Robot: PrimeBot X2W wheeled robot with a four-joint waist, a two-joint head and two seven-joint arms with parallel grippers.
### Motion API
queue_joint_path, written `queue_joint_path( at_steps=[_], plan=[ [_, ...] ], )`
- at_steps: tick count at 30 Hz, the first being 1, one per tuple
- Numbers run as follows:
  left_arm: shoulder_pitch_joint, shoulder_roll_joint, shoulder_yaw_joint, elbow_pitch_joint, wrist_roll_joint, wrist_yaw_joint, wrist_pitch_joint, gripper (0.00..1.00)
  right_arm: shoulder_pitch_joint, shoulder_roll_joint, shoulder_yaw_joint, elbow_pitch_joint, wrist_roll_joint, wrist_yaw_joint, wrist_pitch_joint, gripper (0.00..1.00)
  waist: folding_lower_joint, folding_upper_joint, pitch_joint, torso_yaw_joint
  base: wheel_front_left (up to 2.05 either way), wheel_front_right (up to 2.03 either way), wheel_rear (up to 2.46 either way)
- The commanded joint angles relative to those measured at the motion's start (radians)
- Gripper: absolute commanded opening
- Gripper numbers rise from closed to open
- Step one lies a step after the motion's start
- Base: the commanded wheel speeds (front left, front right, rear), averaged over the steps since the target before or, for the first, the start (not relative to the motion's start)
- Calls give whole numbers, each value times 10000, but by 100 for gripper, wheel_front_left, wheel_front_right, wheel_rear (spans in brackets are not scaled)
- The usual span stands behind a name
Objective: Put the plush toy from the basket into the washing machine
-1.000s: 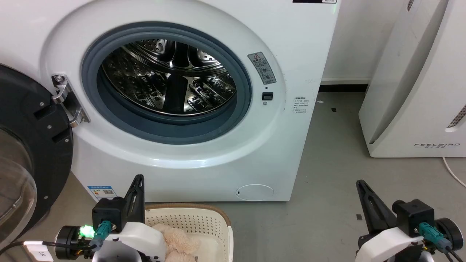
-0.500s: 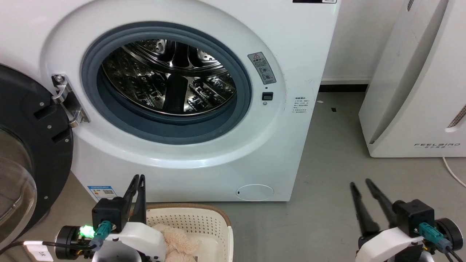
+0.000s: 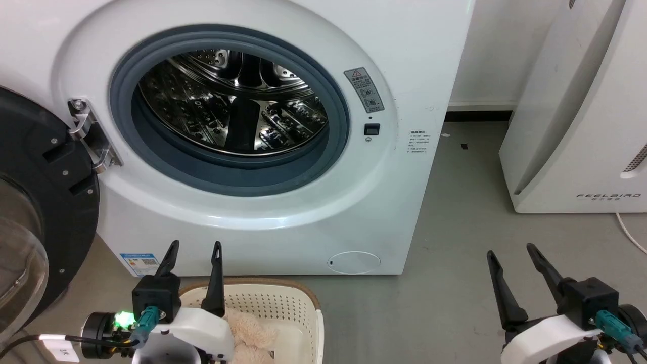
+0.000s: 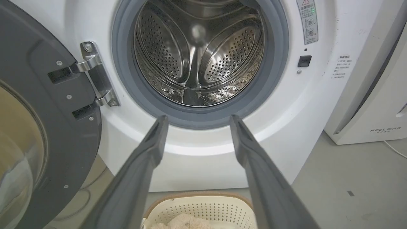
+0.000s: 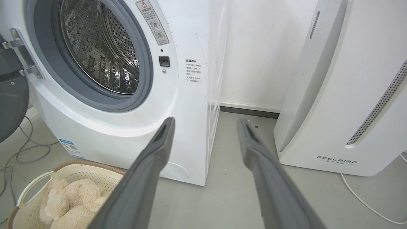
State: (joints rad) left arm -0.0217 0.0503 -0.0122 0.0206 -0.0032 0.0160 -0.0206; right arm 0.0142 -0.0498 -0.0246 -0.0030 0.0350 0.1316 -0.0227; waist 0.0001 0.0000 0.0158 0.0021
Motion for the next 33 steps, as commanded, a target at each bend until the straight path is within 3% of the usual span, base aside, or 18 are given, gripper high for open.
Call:
queue_joint_path(
  at_steps=[1,15,33],
  plan=[
    [-172,21,-25,68,-35,81,-116,100,-108,-1,-65,-15,96,-1,-101,100,-1,0,32,9,0,0,0],
    [-905,224,-341,1327,37,35,-408,100,-392,-1,-294,20,388,-2,-393,100,-1,0,545,-17,0,0,0],
    [-2617,574,-891,4424,116,-314,-471,100,-1003,-2,-484,-6,742,-4,-767,100,-1,0,1764,-197,0,0,0]
  ],
)
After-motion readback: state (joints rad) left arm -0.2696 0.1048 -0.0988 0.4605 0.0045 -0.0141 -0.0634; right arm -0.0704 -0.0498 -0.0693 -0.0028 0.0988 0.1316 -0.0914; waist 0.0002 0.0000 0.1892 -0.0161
